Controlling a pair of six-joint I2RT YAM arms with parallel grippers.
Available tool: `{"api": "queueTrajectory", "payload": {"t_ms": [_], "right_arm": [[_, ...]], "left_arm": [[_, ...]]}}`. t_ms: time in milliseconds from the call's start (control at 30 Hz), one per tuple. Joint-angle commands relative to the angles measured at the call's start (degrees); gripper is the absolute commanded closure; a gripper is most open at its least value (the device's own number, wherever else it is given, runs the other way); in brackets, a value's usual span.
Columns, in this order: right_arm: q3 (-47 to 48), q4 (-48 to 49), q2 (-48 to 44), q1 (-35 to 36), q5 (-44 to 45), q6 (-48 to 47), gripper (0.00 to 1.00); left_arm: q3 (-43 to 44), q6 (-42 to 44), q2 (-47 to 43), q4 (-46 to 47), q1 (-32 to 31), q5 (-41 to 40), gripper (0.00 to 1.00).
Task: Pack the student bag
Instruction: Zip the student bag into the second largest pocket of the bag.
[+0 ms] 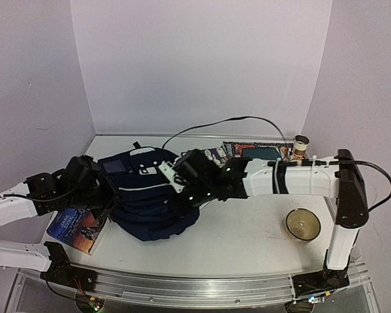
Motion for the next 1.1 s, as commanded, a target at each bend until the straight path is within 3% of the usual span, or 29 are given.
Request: {"api": "queueTrajectory", "payload": {"t_ms": [0,167,433,533,633,733,867,1067], "right_arm": [[-5.2,-5.6,-9.5,-8.1,4.1,-4.7,1.0],[-6.9,-6.1,-10.3,-12.9,4.5,-6.5,1.0],[-0.9,-5.2,-5.3,-10.7,-5.7,-8.2,1.0],[0.6,-5.0,-3.5,-8.9,-8.0,-8.0,1.0],[1.4,-4.7,-3.1,-7.4,-9.0,-8.0,1.0],[2.0,-4.7,-3.1,-6.3,-9.9,-7.9,1.0],[2.8,-4.6,-3.0,-5.3,-10.9,-7.8,1.0],[3.8,-4.5,-3.0,-4.9,-11.1,-7.6,1.0]], "left_arm": [[12.1,8.6,-2.7,-17.7,0.7,-16.5,1.0],[18.5,12.3,-4.5,-29.0,0.7,-24.2,1.0],[15.0,21.4,-7.3,-27.4,0.7,-24.2,0.98],[16.2,27.6,-8.2,-24.6,0.7,-23.5,0.82],[19.0,35.6,-8.9,-22.0,0.7,-21.5,0.57],[22.1,43.0,-7.8,-20.8,0.7,-18.3,0.42],[24.6,50.9,-2.2,-17.1,0.7,-8.4,0.36],[23.5,55.0,6.6,-6.4,0.5,2.3,0.32]]}}
